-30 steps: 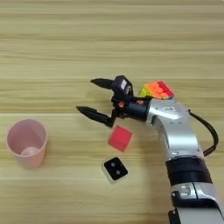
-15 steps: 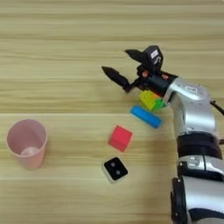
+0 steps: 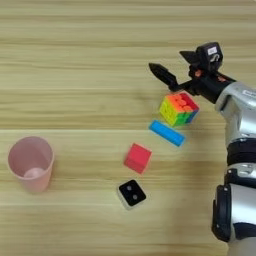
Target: Move the objects on the table
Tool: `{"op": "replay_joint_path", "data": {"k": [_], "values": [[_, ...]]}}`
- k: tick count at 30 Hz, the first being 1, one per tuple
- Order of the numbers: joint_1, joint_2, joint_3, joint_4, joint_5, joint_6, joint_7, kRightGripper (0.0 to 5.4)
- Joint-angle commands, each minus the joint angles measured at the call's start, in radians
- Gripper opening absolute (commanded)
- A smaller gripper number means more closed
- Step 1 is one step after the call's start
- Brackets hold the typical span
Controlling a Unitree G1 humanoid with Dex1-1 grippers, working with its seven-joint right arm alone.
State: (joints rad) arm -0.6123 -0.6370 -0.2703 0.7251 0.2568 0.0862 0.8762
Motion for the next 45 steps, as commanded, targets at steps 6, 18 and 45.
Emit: {"op": "replay_joint_path", "data": {"k": [6, 18, 45], "values": [[-0.071, -0.076, -0.002, 0.018, -0.037, -0.022, -0.027, 5.38], [-0.095, -0.068, 0.014, 0.138, -0.081, -0.054, -0.058, 5.38], [-0.138, -0.058, 0.060, 0.384, -0.175, -0.172, -0.142, 5.38]]}}
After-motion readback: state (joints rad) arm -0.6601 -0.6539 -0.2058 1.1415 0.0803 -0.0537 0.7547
